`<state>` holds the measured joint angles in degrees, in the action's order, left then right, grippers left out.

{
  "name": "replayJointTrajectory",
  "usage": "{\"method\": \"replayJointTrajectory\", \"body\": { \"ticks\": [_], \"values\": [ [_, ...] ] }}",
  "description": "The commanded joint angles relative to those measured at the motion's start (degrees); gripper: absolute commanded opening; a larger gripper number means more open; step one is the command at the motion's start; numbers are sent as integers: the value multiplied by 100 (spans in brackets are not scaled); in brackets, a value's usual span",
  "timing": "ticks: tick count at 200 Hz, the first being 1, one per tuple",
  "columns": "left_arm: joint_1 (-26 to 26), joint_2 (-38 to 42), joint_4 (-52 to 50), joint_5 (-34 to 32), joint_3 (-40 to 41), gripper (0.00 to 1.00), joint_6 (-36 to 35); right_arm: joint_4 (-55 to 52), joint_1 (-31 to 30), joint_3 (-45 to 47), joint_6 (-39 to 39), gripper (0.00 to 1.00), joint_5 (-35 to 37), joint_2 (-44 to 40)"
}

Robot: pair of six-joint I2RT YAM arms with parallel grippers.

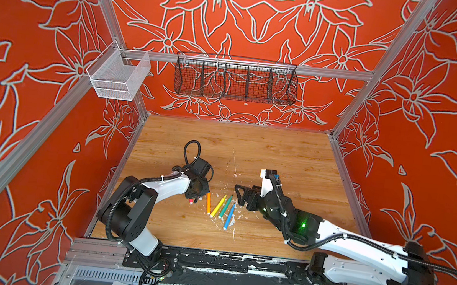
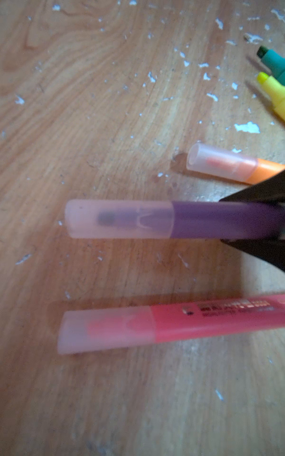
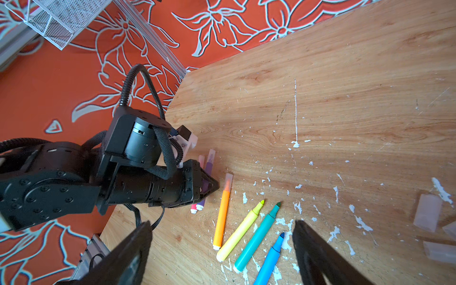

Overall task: Insert pens into pen caps
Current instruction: Place the pen at the center of the table.

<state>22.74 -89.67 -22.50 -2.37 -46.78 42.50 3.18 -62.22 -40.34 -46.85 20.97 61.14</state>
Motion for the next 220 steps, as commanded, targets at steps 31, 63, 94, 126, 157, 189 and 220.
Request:
{"method": "replayJointTrajectory", "body": {
  "ticks": [31,63,94,126,157,189,220],
  "values": [
    [-42,606,-328,-143,-130,24,-286,-98,49,67,26,91,2,-308],
    [-6,1511,202,464,215,24,-851,-136,91,230,42,92,80,-537],
    [521,2528,639,644,507,35,-1487,-376,272,258,103,92,88,-810],
    [1259,2620,641,451,345,36,-1967,-449,637,415,7,92,-201,-959],
    [1949,1887,-88,-256,76,34,-2360,-774,962,481,-84,92,-418,-1053],
    [2507,1205,-163,-638,71,33,-2504,-1074,1080,425,-8,92,-309,-1208],
    [2507,860,-345,-766,-84,30,-2411,-717,1096,598,-86,92,-378,-1122]
  ]
}}
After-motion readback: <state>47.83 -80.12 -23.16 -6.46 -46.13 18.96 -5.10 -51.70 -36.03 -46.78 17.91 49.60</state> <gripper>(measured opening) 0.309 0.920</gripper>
